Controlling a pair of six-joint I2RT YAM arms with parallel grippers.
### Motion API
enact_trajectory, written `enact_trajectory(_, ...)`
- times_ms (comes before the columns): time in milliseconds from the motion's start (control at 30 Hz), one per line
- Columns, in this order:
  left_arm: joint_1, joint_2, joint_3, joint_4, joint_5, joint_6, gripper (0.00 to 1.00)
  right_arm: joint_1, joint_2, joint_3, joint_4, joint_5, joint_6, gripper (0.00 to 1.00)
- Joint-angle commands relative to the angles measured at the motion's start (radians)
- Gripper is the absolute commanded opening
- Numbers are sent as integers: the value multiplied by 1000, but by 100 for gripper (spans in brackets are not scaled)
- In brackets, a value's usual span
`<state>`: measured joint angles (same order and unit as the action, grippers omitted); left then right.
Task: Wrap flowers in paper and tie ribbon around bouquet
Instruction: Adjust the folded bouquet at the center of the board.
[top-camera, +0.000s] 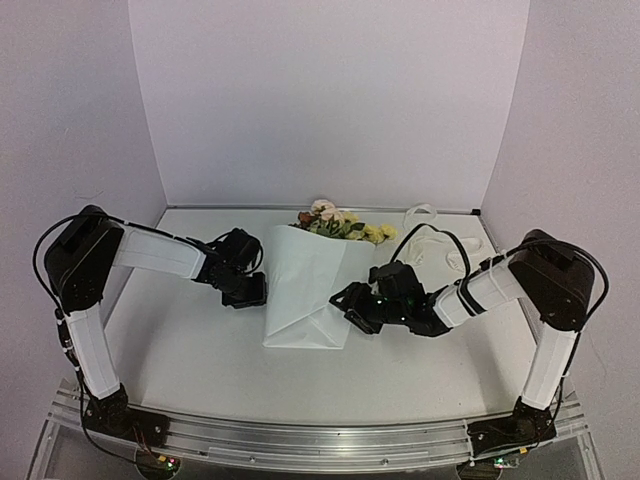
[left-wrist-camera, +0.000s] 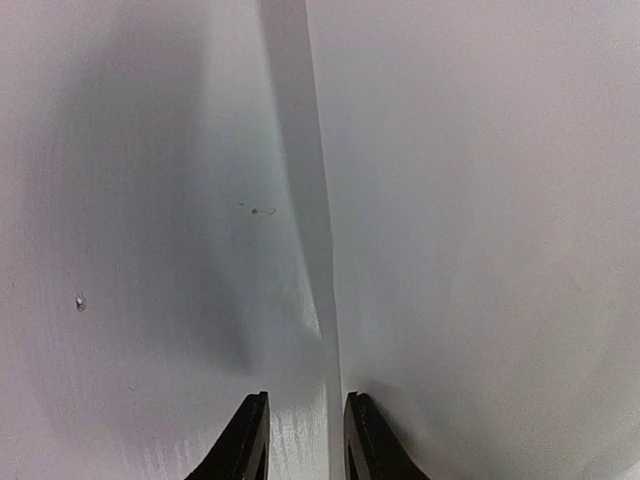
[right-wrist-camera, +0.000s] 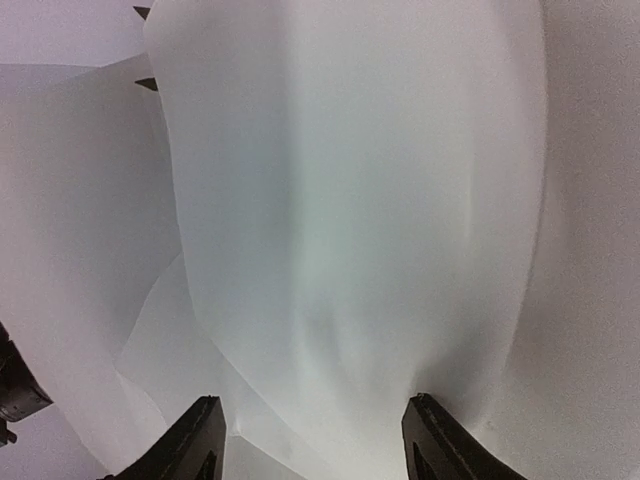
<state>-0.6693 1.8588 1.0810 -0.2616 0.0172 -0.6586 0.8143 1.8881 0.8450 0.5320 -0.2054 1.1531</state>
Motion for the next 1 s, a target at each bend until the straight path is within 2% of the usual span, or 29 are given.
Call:
enact_trajectory(0, -18, 3, 61, -38, -50, 20, 28, 5, -101, -85, 48, 117, 14, 62)
enact_trajectory(333, -54, 12, 121, -68, -60, 27, 26, 6, -142, -191, 103, 163, 5, 62)
enact_trajectory(467, -64, 24, 146, -80, -63, 27, 25, 7, -123, -192, 100, 164, 16, 48)
enact_trajectory(633, -75, 42, 170, -80, -52, 24, 25, 10, -86, -161, 47, 155, 22, 39)
enact_trajectory(733, -78, 56, 178, -74, -37, 18, 25, 17, -64, -144, 38, 153, 23, 29)
enact_trajectory(967, -78, 101, 199, -54, -20, -11, 24, 24, -116, -182, -30, 201, 29, 29)
